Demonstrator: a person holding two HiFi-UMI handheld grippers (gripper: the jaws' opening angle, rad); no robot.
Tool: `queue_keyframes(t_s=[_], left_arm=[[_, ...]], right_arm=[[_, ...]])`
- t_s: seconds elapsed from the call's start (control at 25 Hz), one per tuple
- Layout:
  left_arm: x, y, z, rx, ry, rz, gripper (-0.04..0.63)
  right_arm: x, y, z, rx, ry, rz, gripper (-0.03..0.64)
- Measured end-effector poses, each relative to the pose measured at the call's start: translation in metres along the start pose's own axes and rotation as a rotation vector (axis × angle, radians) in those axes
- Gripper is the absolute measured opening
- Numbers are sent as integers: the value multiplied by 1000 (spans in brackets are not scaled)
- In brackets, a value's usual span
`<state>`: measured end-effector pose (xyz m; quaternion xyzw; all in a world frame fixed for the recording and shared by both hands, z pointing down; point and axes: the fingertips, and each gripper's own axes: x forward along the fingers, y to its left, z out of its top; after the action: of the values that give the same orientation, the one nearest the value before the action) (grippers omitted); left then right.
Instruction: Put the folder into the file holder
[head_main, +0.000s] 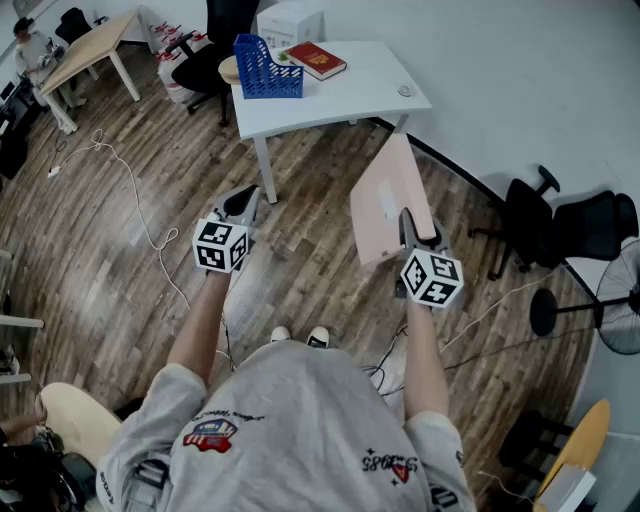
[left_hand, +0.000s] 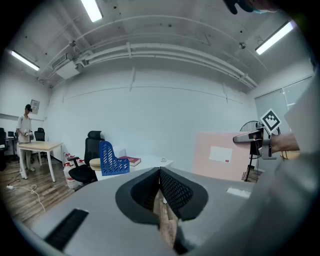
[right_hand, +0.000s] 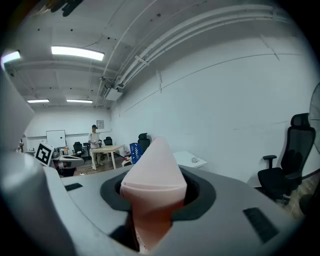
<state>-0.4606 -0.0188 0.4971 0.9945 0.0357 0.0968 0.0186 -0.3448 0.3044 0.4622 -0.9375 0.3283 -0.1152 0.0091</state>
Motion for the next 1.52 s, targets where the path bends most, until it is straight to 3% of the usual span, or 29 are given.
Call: queue_keyframes(t_s=[0.4, 0.96, 1.28, 1.52], left_arm=[[26, -23, -1, -9, 14, 1, 6], [100, -61, 0, -16, 39, -21, 6], [197, -37, 0, -39, 45, -55, 6], [301, -6, 22, -49, 40, -100, 6]], right_arm=[[-1, -33, -7, -16, 34, 24, 164], [18, -117, -9, 57, 34, 7, 167], [92, -153, -9, 65, 61, -18, 166], [178, -195, 20, 60, 63, -65, 167]])
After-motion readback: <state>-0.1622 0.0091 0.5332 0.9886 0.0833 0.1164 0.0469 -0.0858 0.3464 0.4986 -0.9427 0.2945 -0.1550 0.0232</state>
